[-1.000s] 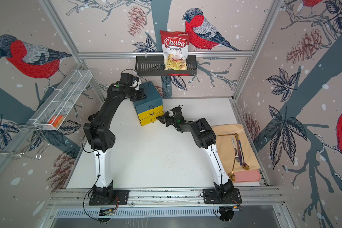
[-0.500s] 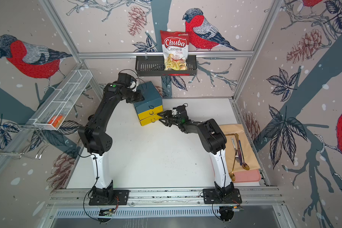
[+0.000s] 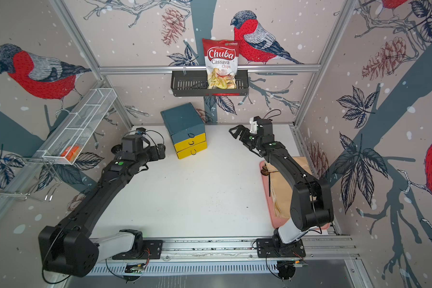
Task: Place the fruit knives into the drawer by color
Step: Reset both arms
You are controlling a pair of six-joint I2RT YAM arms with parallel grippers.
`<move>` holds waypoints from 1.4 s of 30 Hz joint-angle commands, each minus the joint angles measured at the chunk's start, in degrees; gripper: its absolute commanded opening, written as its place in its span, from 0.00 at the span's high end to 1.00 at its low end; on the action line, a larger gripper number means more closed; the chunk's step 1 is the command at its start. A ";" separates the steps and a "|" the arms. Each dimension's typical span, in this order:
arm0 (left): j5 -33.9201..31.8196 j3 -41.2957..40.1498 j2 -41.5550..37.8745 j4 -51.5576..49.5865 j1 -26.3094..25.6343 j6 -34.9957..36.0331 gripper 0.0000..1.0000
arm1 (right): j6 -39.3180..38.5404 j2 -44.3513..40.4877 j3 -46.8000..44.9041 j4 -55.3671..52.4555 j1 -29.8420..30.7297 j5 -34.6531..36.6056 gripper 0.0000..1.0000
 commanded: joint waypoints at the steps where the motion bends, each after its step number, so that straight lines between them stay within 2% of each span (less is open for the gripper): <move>1: -7.70 -8.33 -2.27 19.61 0.51 4.69 0.02 | -9.38 -5.47 -7.81 0.76 -3.74 14.20 0.00; 3: -9.97 -14.60 -3.59 27.05 0.81 5.52 0.02 | -15.29 -7.74 -11.61 2.75 -4.30 23.32 0.00; 5: -9.98 -20.90 -4.07 36.47 0.74 7.78 0.02 | -22.05 -6.78 -13.61 4.00 -3.84 29.55 0.00; 7: -11.61 -26.59 -3.71 45.37 0.73 9.34 0.02 | -26.57 -5.91 -17.97 9.92 -3.73 32.95 0.00; 9: -13.79 -30.50 -2.26 52.60 0.82 10.80 0.03 | -30.48 -6.19 -25.20 20.63 -3.53 35.59 0.00; 14: -9.04 -35.38 4.16 64.80 0.82 11.95 0.03 | -37.16 -8.46 -39.72 45.50 -3.99 35.27 0.00; 18: -11.89 -38.77 11.20 77.57 0.97 13.29 0.01 | -37.48 -6.94 -46.42 58.95 -5.42 36.33 0.00; 19: -12.13 -38.62 10.90 76.87 1.07 13.88 0.01 | -37.21 -6.51 -47.49 61.84 -6.09 35.89 0.00; 21: -9.79 -40.42 12.07 81.06 3.43 13.13 0.01 | -37.80 -6.25 -48.45 64.34 -7.02 35.68 0.00; 22: -8.18 -41.94 14.49 86.26 5.09 11.97 0.01 | -37.30 -6.11 -49.94 67.68 -8.02 34.94 0.00; 25: -8.38 -43.35 23.45 100.08 7.56 9.96 0.02 | -35.21 1.37 -54.64 84.45 -9.41 37.61 0.00; 27: -9.92 -39.49 19.04 85.21 7.52 8.29 0.02 | -33.87 -0.28 -51.99 75.13 -9.90 37.93 0.00; 28: -10.59 -38.74 19.62 83.92 7.51 8.35 0.01 | -33.63 -0.63 -51.89 75.14 -10.12 37.59 0.00; 30: -9.56 -40.44 22.29 92.69 7.55 9.65 0.01 | -34.50 1.43 -54.01 83.05 -9.81 38.41 0.00; 32: -9.92 -39.54 19.42 85.71 7.51 8.94 0.01 | -33.80 0.24 -53.46 79.63 -9.39 40.52 0.00; 35: -7.44 -40.66 22.27 92.67 7.45 10.55 0.01 | -34.10 0.93 -53.99 82.06 -9.35 40.63 0.00; 38: -7.07 -37.85 19.71 82.70 7.41 10.26 0.01 | -34.04 0.86 -53.86 81.44 -9.35 40.60 0.00; 41: -6.76 -39.65 21.89 90.27 7.41 10.89 0.01 | -34.12 0.93 -54.03 81.99 -9.31 40.63 0.00; 42: -6.40 -39.09 21.16 87.89 7.33 10.75 0.01 | -34.12 0.92 -54.01 82.09 -9.26 40.61 0.00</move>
